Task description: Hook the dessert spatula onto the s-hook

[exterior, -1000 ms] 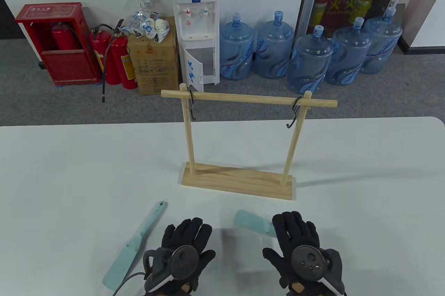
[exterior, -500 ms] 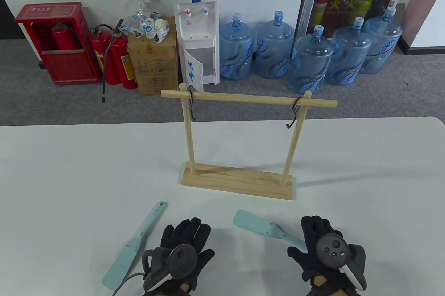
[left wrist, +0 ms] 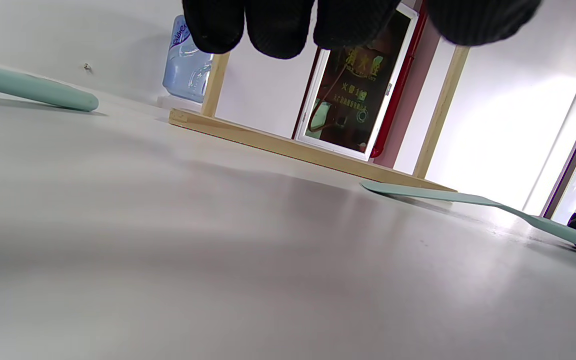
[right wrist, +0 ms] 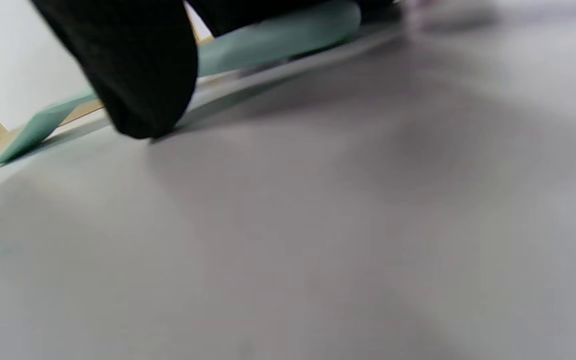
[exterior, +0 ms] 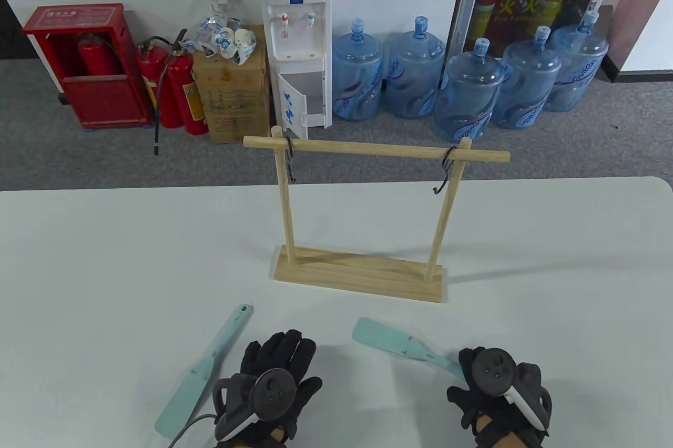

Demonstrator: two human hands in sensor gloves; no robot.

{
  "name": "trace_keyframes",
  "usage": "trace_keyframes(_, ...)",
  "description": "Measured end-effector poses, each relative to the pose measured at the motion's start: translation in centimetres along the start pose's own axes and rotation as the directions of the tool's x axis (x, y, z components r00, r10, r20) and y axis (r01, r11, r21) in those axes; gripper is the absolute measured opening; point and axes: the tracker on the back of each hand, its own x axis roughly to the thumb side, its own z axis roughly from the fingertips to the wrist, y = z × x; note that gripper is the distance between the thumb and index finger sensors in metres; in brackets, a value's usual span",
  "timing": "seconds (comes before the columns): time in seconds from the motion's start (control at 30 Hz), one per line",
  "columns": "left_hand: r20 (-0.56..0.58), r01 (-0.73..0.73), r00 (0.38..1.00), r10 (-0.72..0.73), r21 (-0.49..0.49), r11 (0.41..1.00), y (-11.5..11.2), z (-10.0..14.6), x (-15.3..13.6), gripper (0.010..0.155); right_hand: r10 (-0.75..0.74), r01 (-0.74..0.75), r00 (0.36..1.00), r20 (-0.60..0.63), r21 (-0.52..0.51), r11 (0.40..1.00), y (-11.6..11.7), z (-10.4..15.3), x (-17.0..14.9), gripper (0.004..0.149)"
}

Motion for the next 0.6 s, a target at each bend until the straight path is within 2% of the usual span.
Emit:
trace_keyframes(0.2,-0.003,-0.001,1.000,0.001,-0.003,1.000,0.0,0.0,-0.1,0.069,0.027,-0.028,1.000,-0.015,-0.016,0.999,-0.1,-0.3,0.2,0.059)
trace_keyframes(0.3,-0.004,0.002,1.000,-0.002,-0.009,1.000,-0.1,0.0,0.0,0.068,0.016,-0.016,1.000,0.003,-0.008,1.000,-0.2,-0.3,0.1,0.058)
trace_keyframes(0.37,-0.003,0.001,1.000,-0.001,-0.012,1.000,-0.1,0.0,0.0,0.068,-0.085,0.086,0.996,0.040,-0.032,0.996,-0.4,-0.2,-0.4,0.058)
trace_keyframes(0.6,-0.009,-0.002,1.000,0.002,-0.009,1.000,-0.1,0.0,-0.1,0.068,-0.260,0.274,0.958,0.118,-0.120,0.954,-1.6,0.5,-0.6,0.056)
